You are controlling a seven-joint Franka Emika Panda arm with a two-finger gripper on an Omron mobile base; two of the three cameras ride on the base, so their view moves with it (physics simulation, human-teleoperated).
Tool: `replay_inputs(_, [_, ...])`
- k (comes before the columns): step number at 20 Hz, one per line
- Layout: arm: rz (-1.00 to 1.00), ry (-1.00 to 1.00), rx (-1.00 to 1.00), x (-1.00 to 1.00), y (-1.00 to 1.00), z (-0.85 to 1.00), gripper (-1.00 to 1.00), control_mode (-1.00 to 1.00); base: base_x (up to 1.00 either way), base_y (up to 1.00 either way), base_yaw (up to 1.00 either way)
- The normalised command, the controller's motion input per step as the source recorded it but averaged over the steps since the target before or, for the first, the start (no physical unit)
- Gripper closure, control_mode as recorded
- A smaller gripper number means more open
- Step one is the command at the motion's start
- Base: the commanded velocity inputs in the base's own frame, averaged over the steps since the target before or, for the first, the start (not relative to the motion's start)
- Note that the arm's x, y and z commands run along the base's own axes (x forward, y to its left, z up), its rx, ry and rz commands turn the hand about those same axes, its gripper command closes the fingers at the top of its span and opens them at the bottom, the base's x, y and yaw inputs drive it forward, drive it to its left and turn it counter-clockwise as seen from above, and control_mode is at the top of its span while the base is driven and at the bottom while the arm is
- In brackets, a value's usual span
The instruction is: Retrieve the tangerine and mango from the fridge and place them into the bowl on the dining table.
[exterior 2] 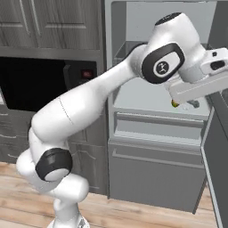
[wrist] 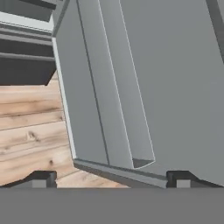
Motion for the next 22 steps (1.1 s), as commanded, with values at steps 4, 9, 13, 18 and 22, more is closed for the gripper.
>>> replay_inputs(4, [0.00, -0.25, -0.01, -0.41, 1.00, -0.59, -1.00, -1.00, 0.00, 0.00, 0.00])
replay_inputs(9, [0.00, -0.26, 0.12, -0.07, 1.00, -1.00, -1.00, -1.00, 0.00, 0.00, 0.00])
replay_inputs(13, [0.00, -0.32, 0.12, 0.00, 1.00, -0.60, -1.00, -1.00, 0.00, 0.00, 0.00])
replay_inputs(18, [0.05, -0.21, 0.10, 0.05, 1.00, -0.17, -1.00, -1.00, 0.00, 0.00, 0.00])
replay_inputs(22, [0.16, -0.10, 0.18, 0.25, 0.98, -0.05, -1.00, -1.00, 0.00, 0.00, 0.00])
